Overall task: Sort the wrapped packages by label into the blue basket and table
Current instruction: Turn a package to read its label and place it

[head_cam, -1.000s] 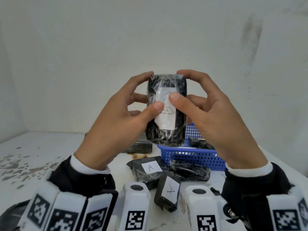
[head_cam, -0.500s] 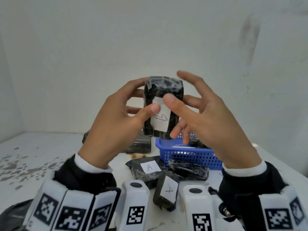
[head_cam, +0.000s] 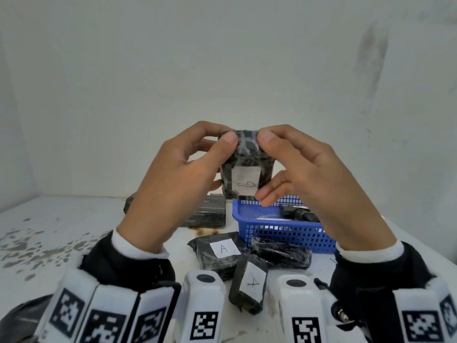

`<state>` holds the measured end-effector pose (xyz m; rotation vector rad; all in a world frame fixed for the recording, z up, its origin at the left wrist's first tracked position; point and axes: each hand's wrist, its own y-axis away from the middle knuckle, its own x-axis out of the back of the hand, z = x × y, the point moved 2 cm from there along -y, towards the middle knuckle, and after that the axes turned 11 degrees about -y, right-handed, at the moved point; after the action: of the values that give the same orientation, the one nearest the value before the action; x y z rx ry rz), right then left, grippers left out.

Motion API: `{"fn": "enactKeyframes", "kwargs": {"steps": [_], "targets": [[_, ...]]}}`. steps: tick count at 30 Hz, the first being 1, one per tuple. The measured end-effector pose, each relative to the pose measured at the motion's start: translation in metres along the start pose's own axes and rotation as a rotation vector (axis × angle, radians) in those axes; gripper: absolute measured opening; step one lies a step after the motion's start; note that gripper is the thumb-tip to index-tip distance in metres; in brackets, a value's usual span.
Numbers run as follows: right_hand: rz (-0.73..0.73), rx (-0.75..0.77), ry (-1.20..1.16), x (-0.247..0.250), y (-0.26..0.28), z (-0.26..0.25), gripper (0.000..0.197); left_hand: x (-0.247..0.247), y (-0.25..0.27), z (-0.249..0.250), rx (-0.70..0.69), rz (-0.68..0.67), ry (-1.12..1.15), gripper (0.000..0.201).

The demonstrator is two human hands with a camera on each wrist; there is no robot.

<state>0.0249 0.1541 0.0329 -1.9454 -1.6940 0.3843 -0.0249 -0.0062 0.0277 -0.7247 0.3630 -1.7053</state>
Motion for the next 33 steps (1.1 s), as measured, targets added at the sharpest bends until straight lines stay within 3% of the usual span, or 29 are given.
{"fn": "enactKeyframes", "kwargs": {"steps": [3, 6, 10, 16, 20, 22, 24, 27, 30, 33], "targets": [[-0.021, -0.010, 0.002, -0.001, 0.000, -0.001, 0.033, -0.001, 0.000, 0.001, -0.021, 0.014, 0.001, 0.022], [-0.019, -0.012, 0.012, -0.001, 0.001, -0.002, 0.031, -0.003, 0.001, 0.001, -0.035, 0.032, -0.010, 0.039], [0.100, -0.047, -0.099, 0.002, -0.002, 0.003, 0.030, 0.002, -0.004, -0.007, -0.012, 0.010, -0.124, 0.046], [0.165, -0.105, -0.222, -0.007, -0.005, 0.010, 0.037, 0.019, -0.007, -0.024, 0.077, -0.232, -0.167, 0.082], [0.195, -0.165, -0.357, -0.029, -0.009, 0.032, 0.041, 0.028, -0.016, -0.044, 0.062, -0.121, -0.201, 0.090], [0.211, -0.221, -0.410, -0.043, -0.014, 0.048, 0.046, 0.032, -0.019, -0.051, 0.025, -0.132, -0.420, 0.094], [0.219, -0.291, -0.421, -0.056, -0.023, 0.065, 0.047, 0.037, -0.024, -0.058, -0.002, -0.138, -0.626, 0.089], [0.201, -0.408, -0.378, -0.078, -0.045, 0.092, 0.047, 0.056, -0.042, -0.073, 0.009, -0.096, -0.713, 0.072], [0.152, -0.456, -0.376, -0.105, -0.066, 0.111, 0.054, 0.087, -0.064, -0.102, 0.138, -0.163, -0.799, 0.066], [0.084, -0.535, -0.279, -0.133, -0.069, 0.136, 0.041, 0.123, -0.082, -0.146, 0.277, -0.222, -0.905, 0.066]]}}
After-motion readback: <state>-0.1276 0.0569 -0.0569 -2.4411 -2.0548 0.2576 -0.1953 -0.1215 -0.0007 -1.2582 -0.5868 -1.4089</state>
